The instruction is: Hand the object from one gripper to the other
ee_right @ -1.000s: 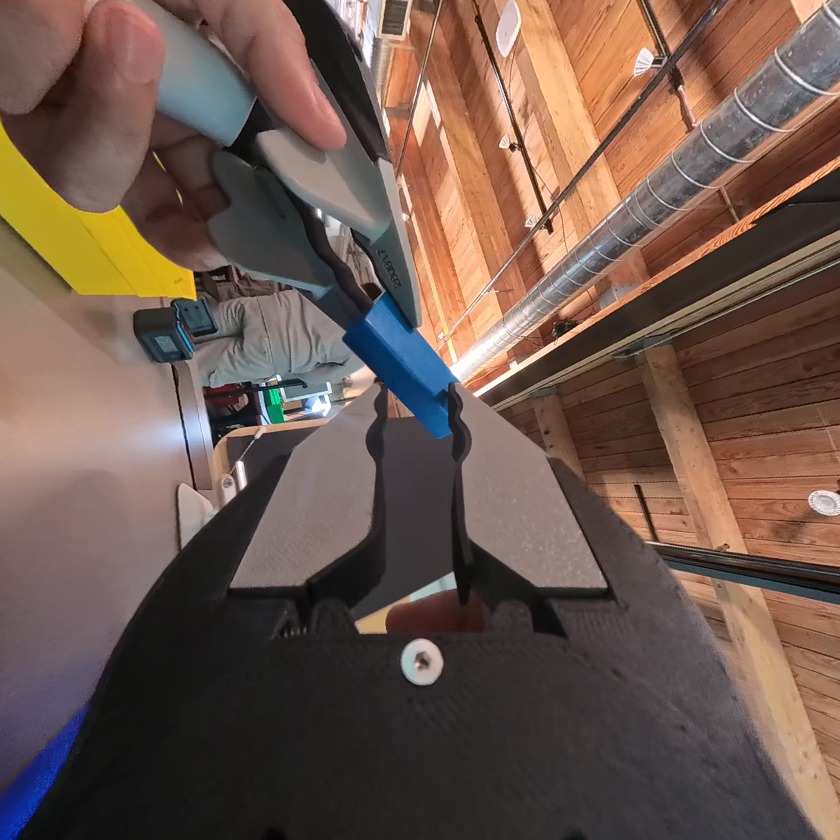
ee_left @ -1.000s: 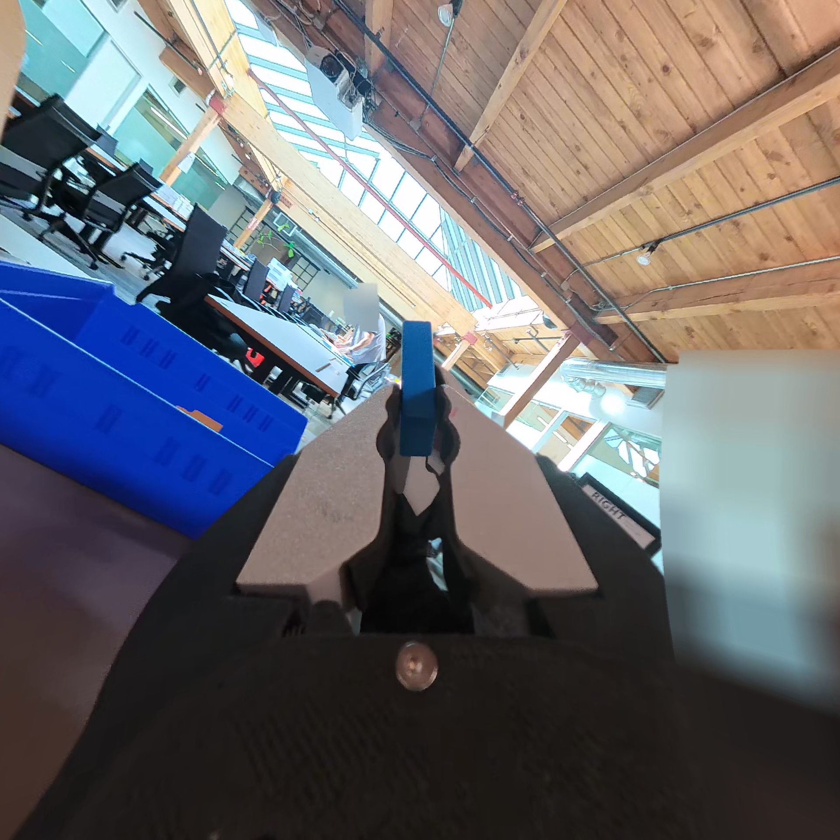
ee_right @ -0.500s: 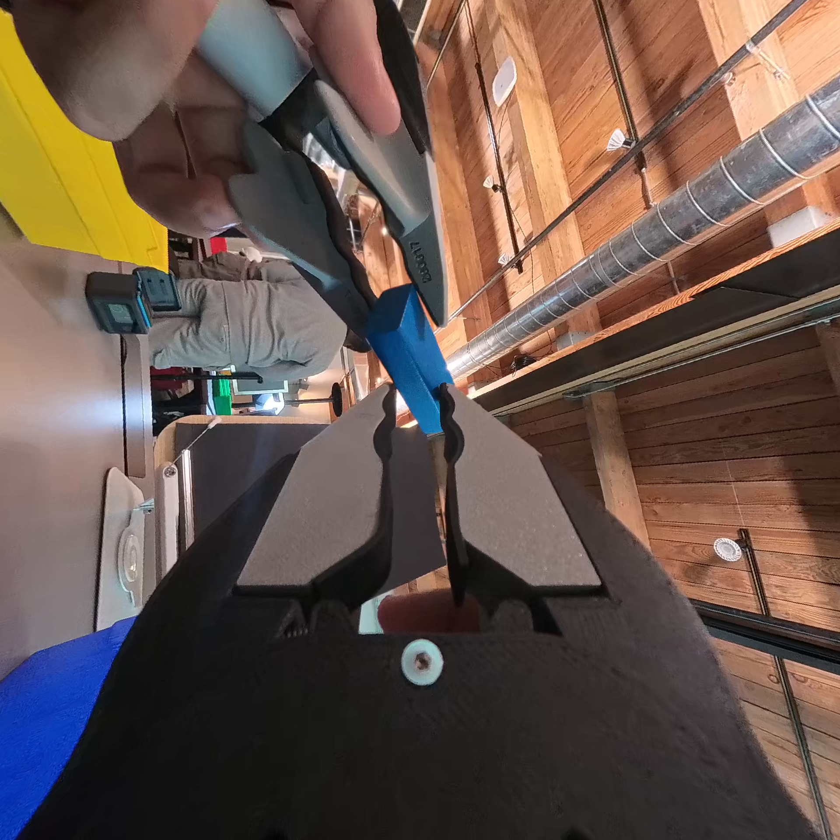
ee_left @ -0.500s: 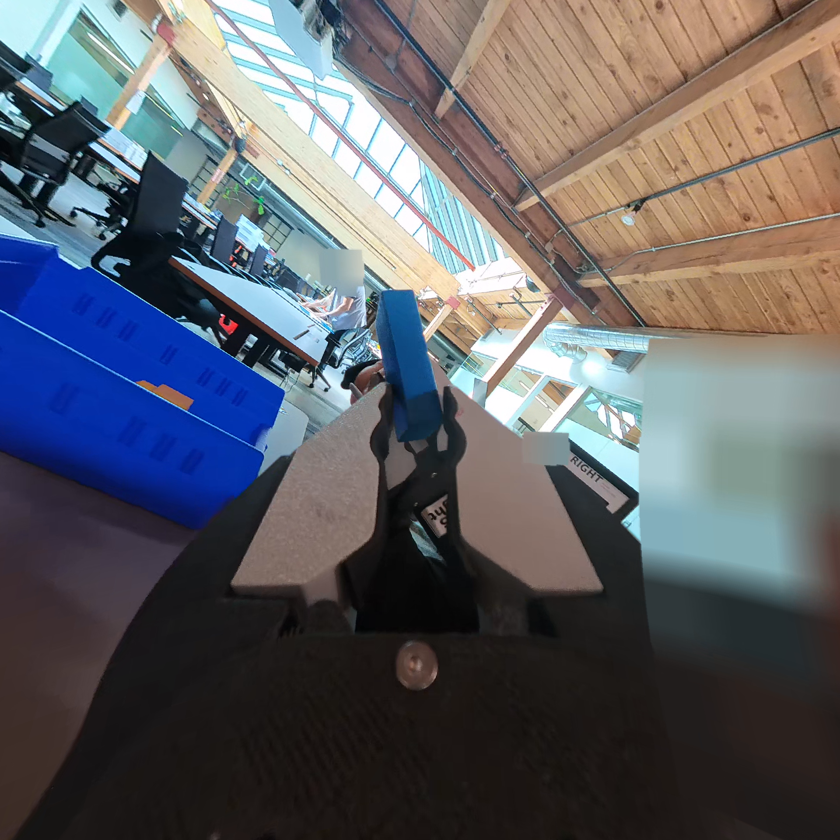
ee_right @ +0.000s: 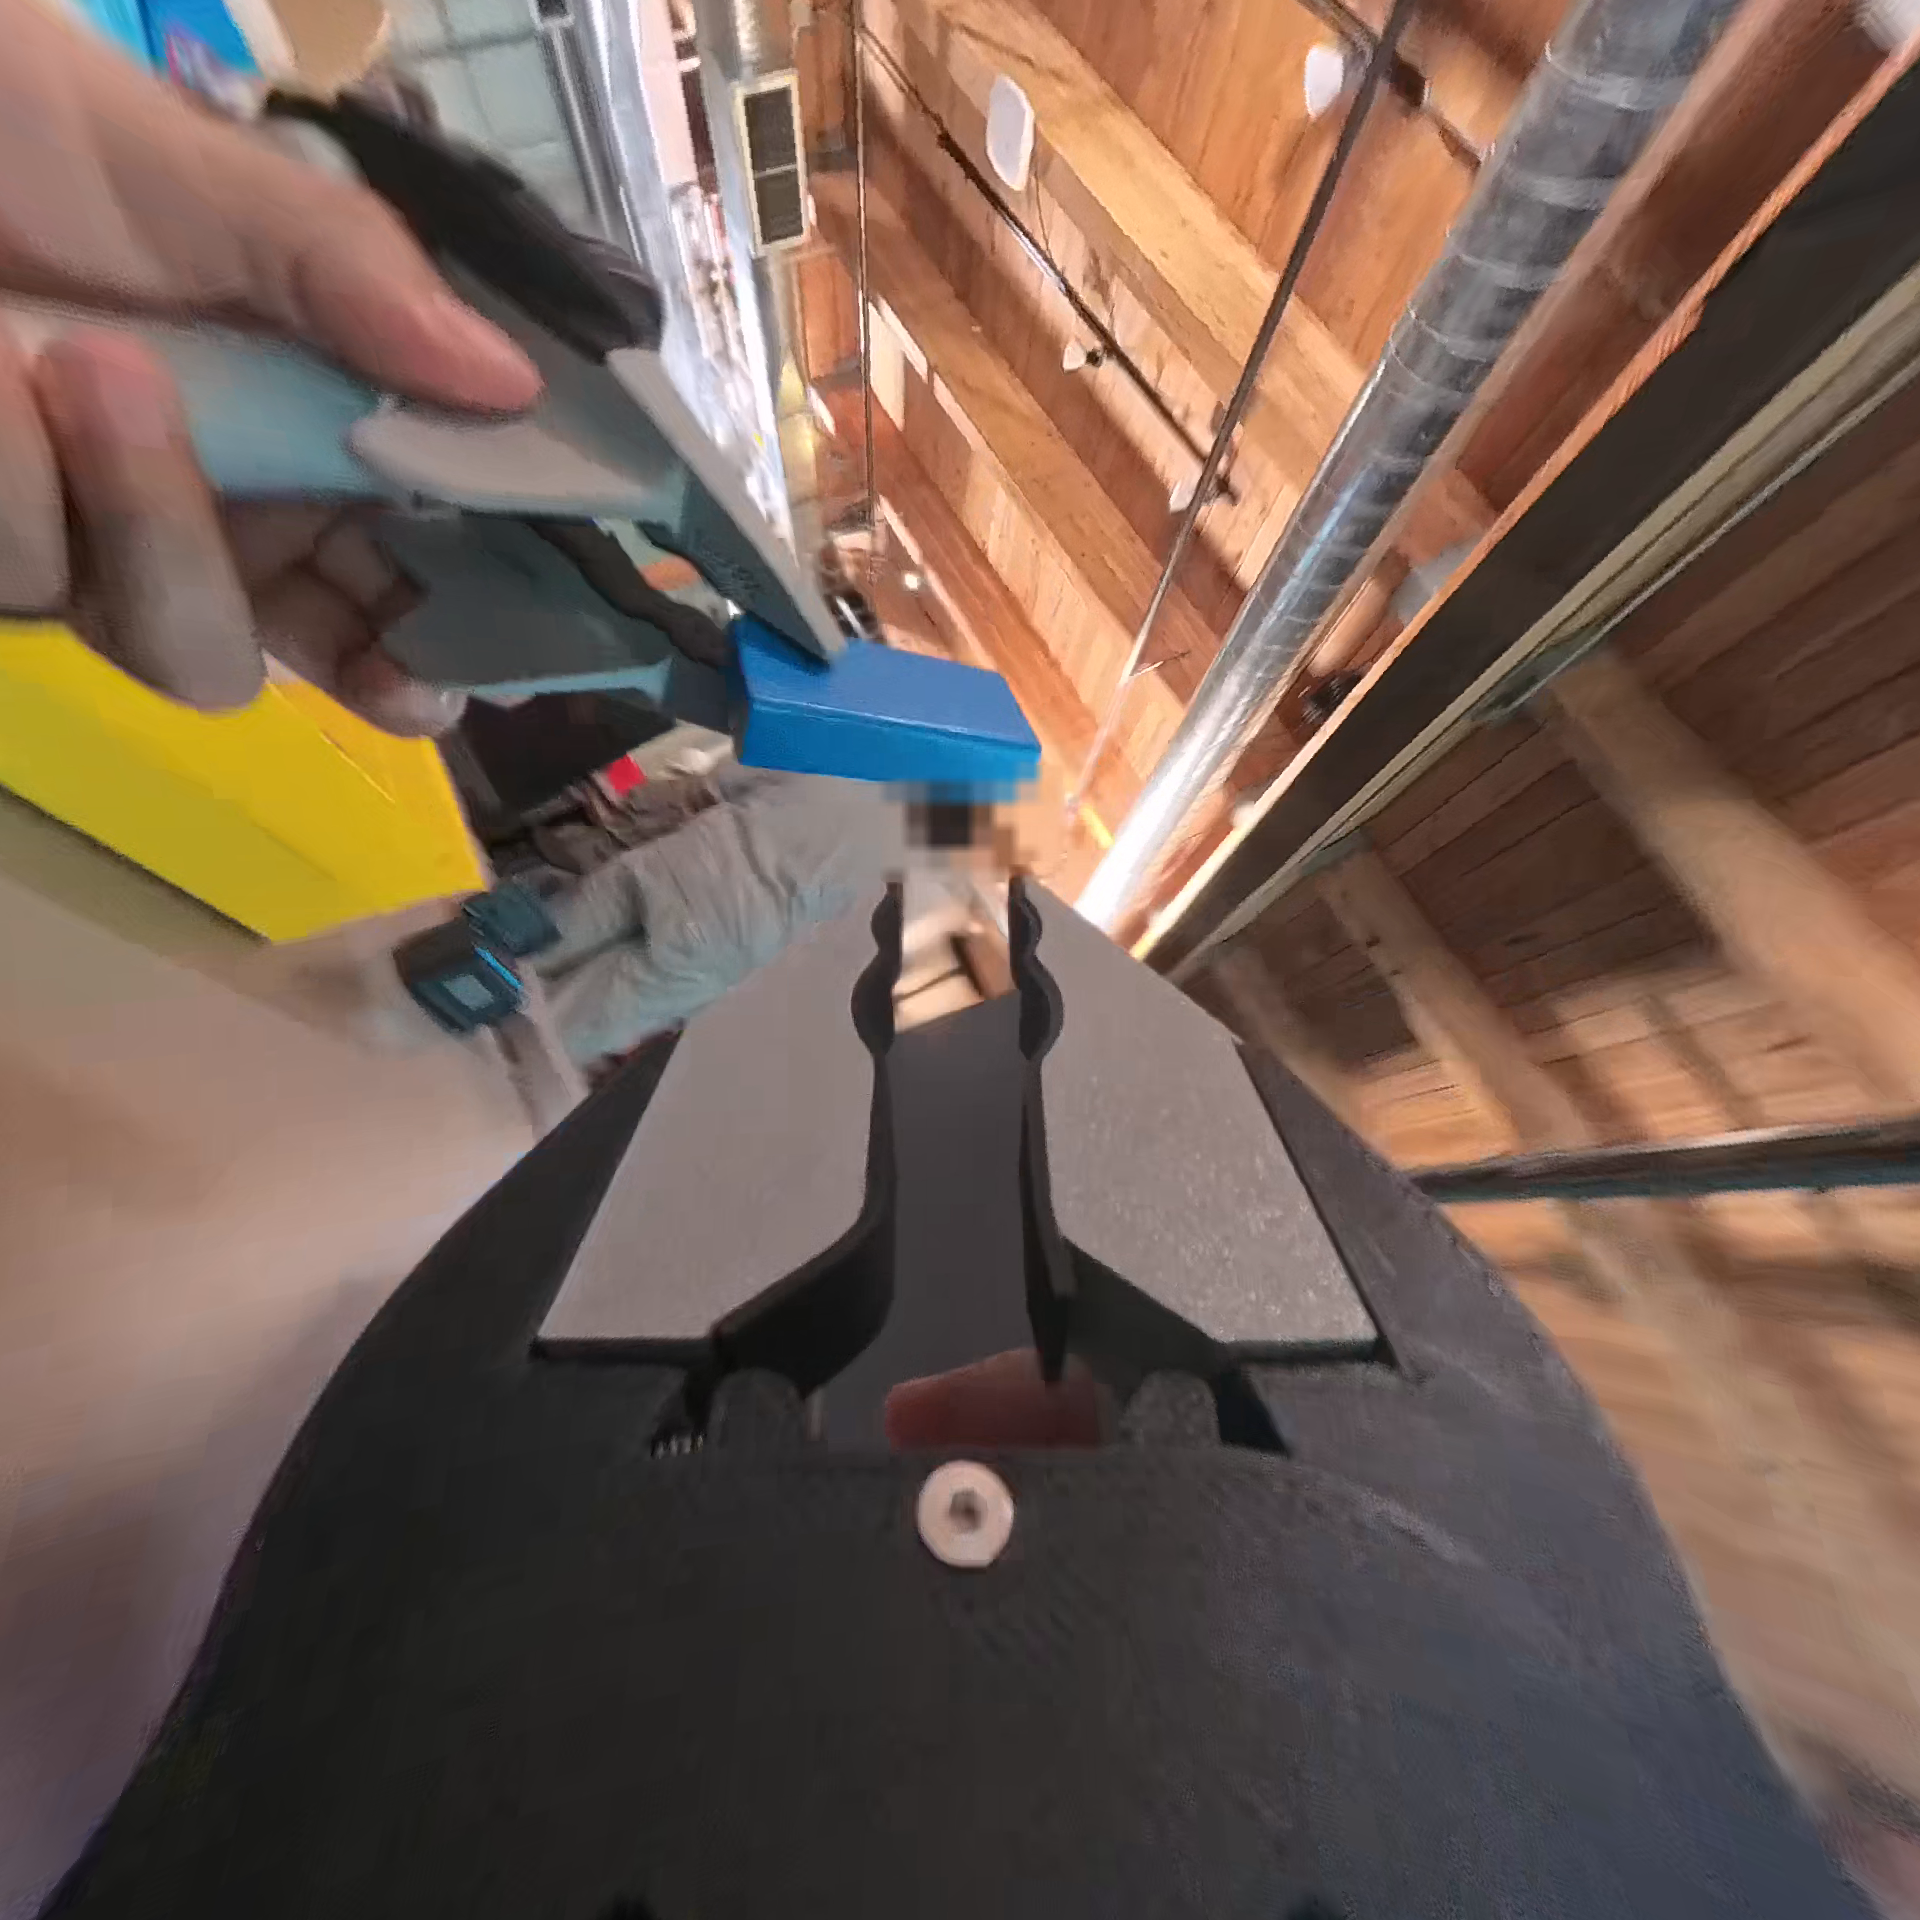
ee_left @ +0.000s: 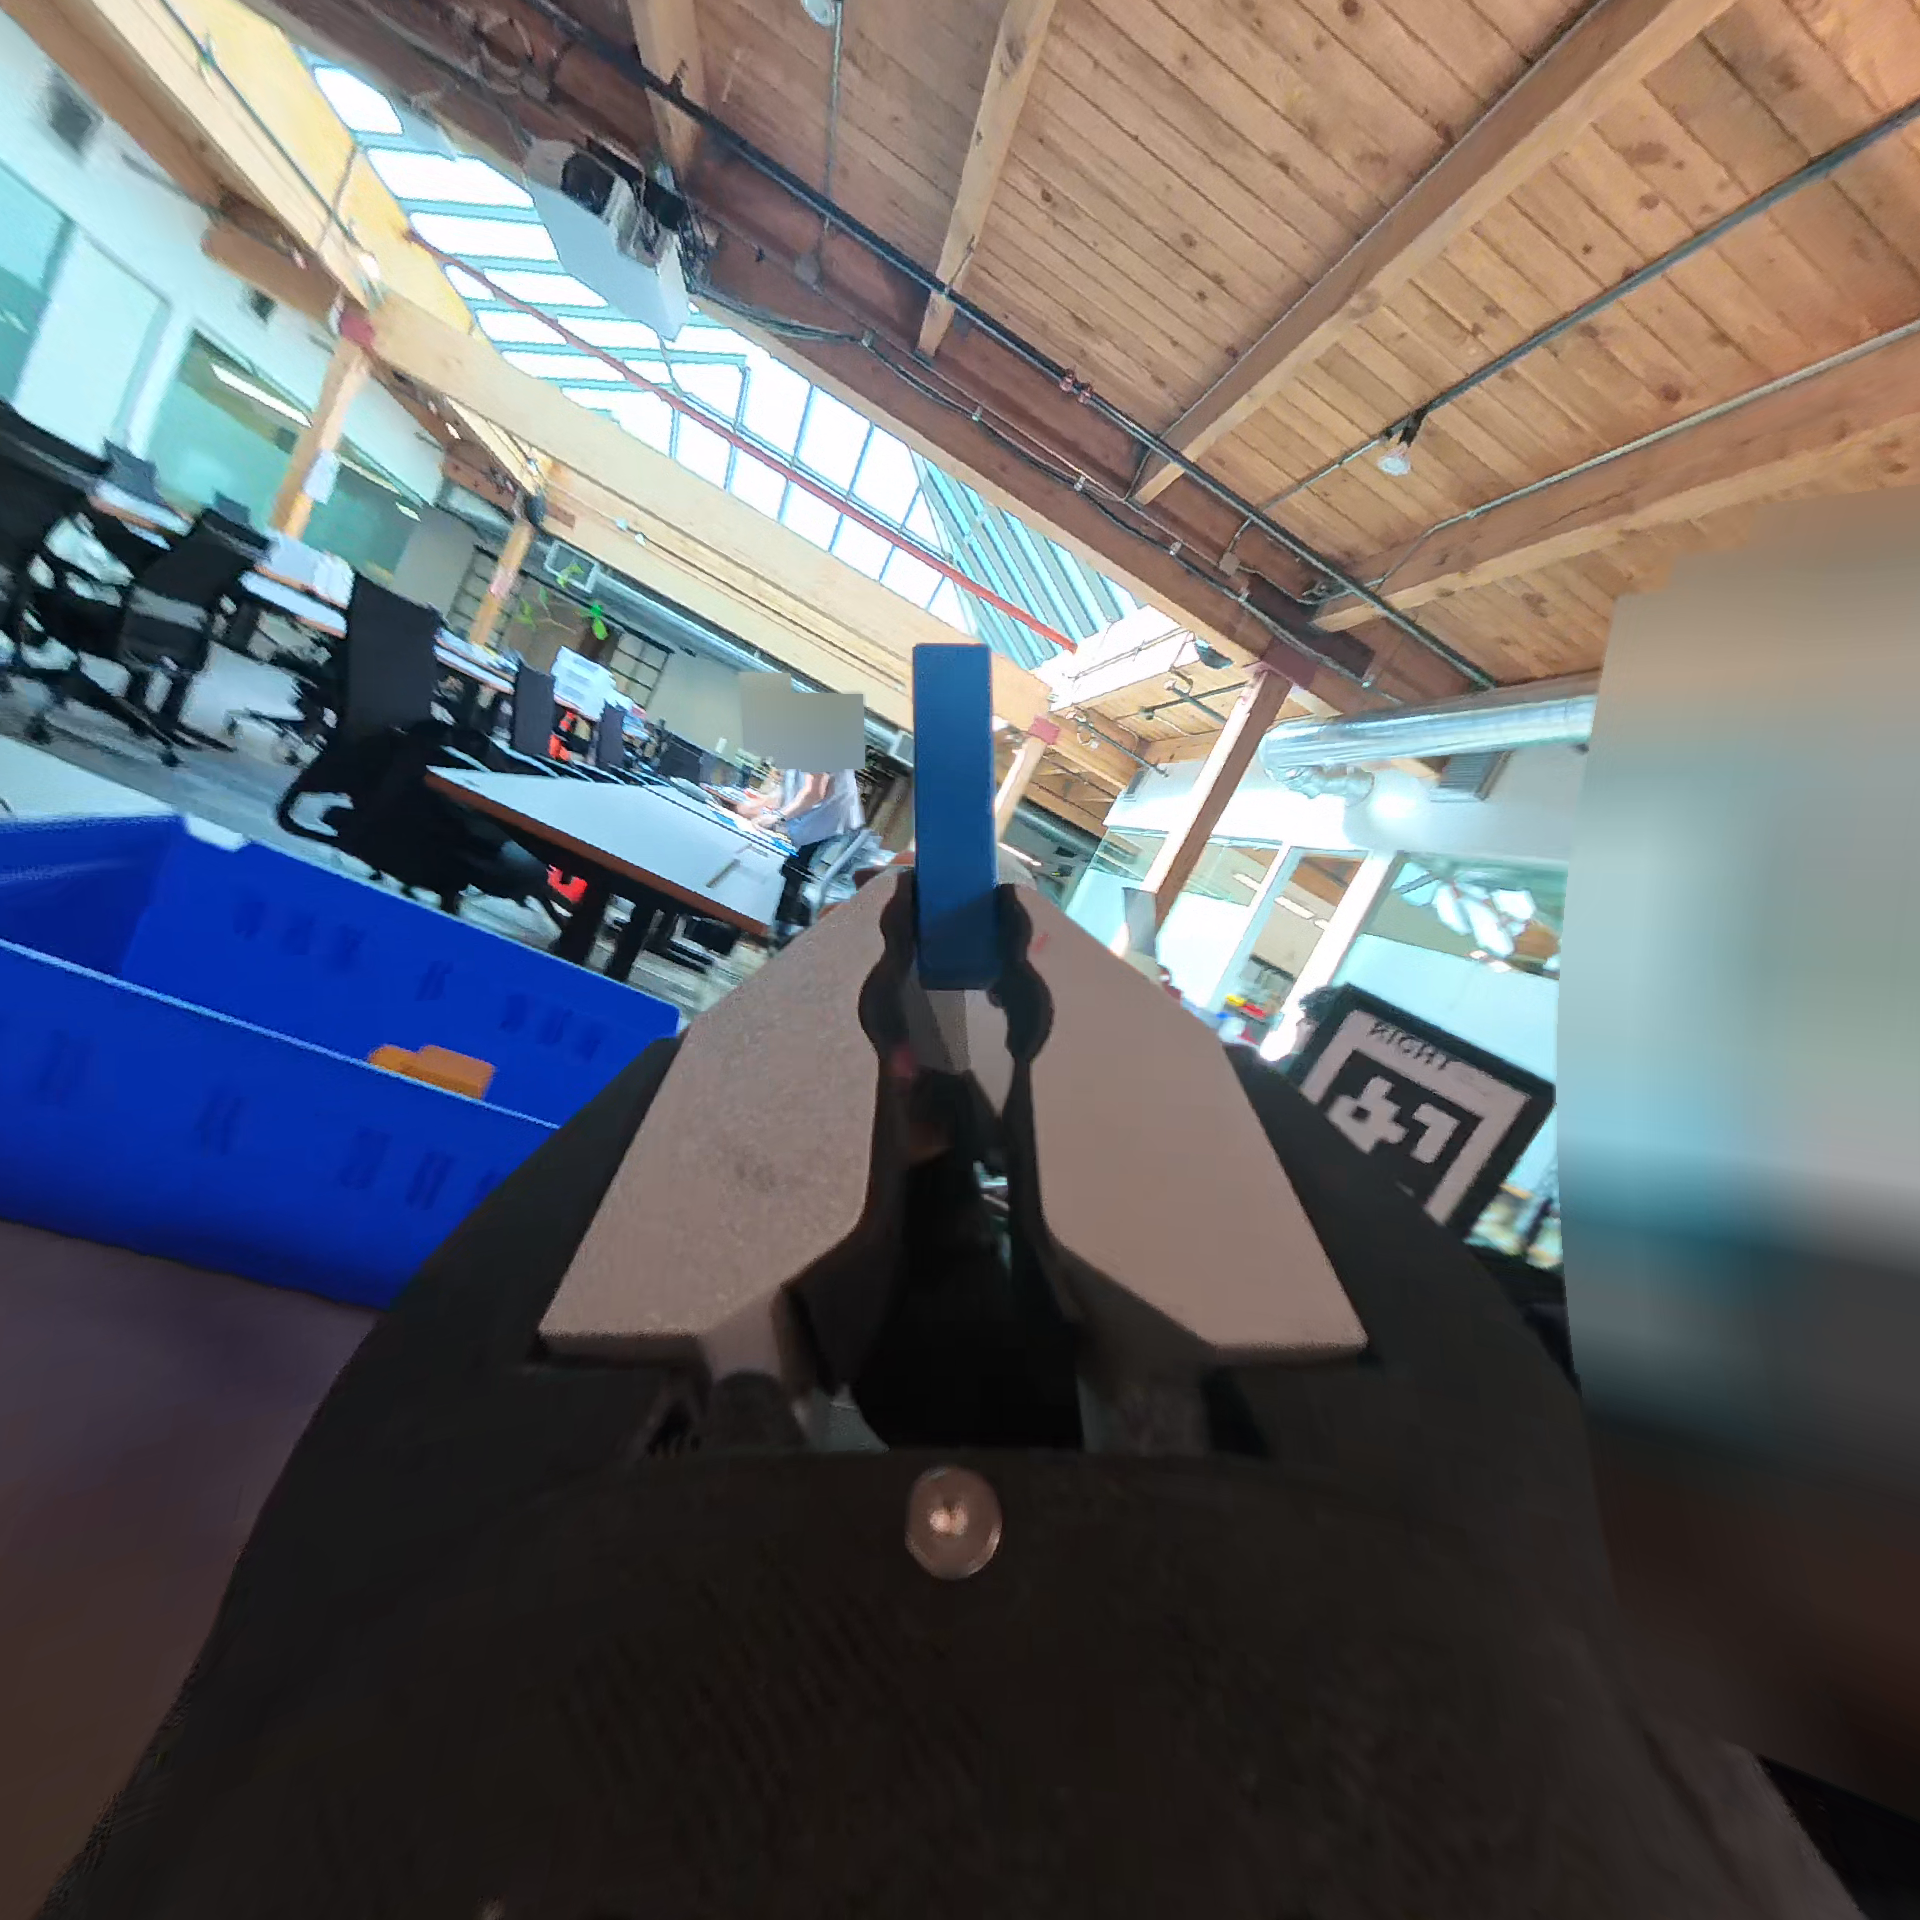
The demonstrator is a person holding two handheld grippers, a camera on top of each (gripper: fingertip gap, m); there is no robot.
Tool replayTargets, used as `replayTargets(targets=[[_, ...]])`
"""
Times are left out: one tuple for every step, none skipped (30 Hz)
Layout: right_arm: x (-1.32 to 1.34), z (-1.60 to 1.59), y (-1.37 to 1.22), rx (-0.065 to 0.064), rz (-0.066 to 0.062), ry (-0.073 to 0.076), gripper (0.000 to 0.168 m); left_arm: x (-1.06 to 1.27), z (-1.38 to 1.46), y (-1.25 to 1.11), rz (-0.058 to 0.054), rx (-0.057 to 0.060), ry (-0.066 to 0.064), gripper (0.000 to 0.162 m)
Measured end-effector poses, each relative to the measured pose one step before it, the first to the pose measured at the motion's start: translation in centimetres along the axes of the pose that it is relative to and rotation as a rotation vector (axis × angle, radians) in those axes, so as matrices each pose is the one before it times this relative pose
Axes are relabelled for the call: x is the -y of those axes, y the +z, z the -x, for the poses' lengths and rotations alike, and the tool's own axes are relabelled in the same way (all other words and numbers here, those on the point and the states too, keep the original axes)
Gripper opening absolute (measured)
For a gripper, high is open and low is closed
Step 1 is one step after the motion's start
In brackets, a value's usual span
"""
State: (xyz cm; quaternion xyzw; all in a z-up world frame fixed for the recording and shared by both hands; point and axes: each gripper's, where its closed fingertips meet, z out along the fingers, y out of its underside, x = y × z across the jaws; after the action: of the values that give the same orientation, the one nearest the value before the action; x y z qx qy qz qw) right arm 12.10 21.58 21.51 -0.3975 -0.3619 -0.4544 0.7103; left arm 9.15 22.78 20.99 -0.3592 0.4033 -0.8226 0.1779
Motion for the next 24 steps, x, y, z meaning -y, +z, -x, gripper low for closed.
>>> replayTargets(targets=[[-0.215, -0.19, 0.153, 0.0235, 0.0081, 0.1103, 0.023, 0.141, -0.209, 0.026, -0.001, 0.0174, 0.0654, 0.015], [-0.302, 0.012, 0.201, 0.0484, 0.015, 0.1418, 0.026, 0.047, -0.025, 0.05, 0.0081, 0.0384, 0.094, 0.014], [-0.25, 0.248, 0.161, 0.0689, 0.0131, 0.1565, 0.029, -0.14, 0.016, 0.063, 0.0226, 0.0475, 0.1126, 0.014], [-0.071, 0.405, 0.067, 0.0779, 0.0025, 0.1569, 0.035, -0.229, -0.184, 0.097, 0.0302, 0.0348, 0.1078, 0.014], [0.114, 0.506, -0.025, 0.0783, -0.0107, 0.1458, 0.041, -0.182, -0.512, 0.099, 0.029, 0.013, 0.0911, 0.014], [0.229, 0.532, -0.09, 0.0751, -0.0179, 0.1239, 0.04, -0.025, -0.662, 0.079, 0.021, 0.0013, 0.0815, 0.014], [0.307, 0.371, -0.159, 0.0589, -0.0214, 0.0995, 0.034, 0.202, -0.728, 0.016, 0.0074, -0.0054, 0.069, 0.014], [0.468, 0.13, -0.206, 0.0378, -0.0294, 0.083, 0.025, 0.306, -0.798, -0.033, 0.0017, -0.0187, 0.0472, 0.014], [0.633, 0.181, -0.265, 0.0368, -0.0389, 0.0756, 0.021, 0.275, -0.826, -0.066, 0.0026, -0.0315, 0.0249, 0.014], [0.73, 0.514, -0.288, 0.0538, -0.0433, 0.073, 0.021, 0.259, -0.419, -0.079, 0.0006, -0.0134, 0.0053, 0.014], [0.719, 0.757, -0.234, 0.0626, -0.0422, 0.0693, 0.021, 0.237, -0.108, -0.08, -0.0045, -0.0012, -0.0048, 0.014], [0.648, 0.717, -0.131, 0.0521, -0.0379, 0.0573, 0.021, 0.237, -0.099, -0.08, -0.0113, -0.0056, -0.0092, 0.014], [0.482, 0.569, 0.005, 0.0357, -0.0278, 0.0373, 0.022, 0.186, -0.131, -0.049, -0.0134, -0.0131, -0.0154, 0.014], [0.21, 0.457, 0.113, 0.0221, -0.0124, 0.0207, 0.021, 0.115, -0.147, -0.019, -0.0119, -0.0175, -0.0219, 0.013], [-0.102, 0.288, 0.191, 0.0102, 0.0049, 0.0092, 0.022, 0.055, -0.159, 0.009, -0.0092, -0.0194, -0.0248, 0.014], [-0.29, 0.169, 0.261, 0.0012, 0.0131, -0.0017, 0.023, -0.037, -0.091, 0.048, -0.0047, -0.0155, -0.0259, 0.014], [-0.25, 0.107, 0.257, -0.0039, 0.0088, -0.0109, 0.026, -0.175, 0.004, 0.093, 0.002, -0.0097, -0.0226, 0.014], [-0.131, 0.168, 0.228, -0.0006, 0.0002, -0.0181, 0.027, -0.302, 0.081, 0.126, 0.0097, -0.0038, -0.016, 0.014], [0.017, 0.203, 0.176, 0.0019, -0.0083, -0.0206, 0.024, -0.402, 0.063, 0.133, 0.015, -0.0047, -0.0121, 0.014], [0.082, 0.005, 0.136, -0.0088, -0.0123, -0.019, 0.02, -0.356, -0.058, 0.14, 0.0105, -0.011, -0.0116, 0.014], [0.062, -0.173, 0.067, -0.0167, -0.0106, -0.0221, 0.015, -0.264, -0.094, 0.139, 0.005, -0.0127, -0.0166, 0.014], [0.063, 0.01, 0.011, -0.0013, -0.0099, -0.0281, 0.014, -0.272, -0.019, 0.121, 0.0087, -0.0106, -0.0199, 0.013], [-0.004, 0.128, -0.024, 0.0088, -0.0011, -0.0288, 0.014, -0.333, -0.006, 0.095, 0.0143, -0.0112, -0.0303, 0.013], [-0.115, 0.09, -0.046, 0.0083, 0.0134, -0.0349, 0.014, -0.35, 0.164, 0.057, 0.0147, -0.0017, -0.0453, 0.014]])
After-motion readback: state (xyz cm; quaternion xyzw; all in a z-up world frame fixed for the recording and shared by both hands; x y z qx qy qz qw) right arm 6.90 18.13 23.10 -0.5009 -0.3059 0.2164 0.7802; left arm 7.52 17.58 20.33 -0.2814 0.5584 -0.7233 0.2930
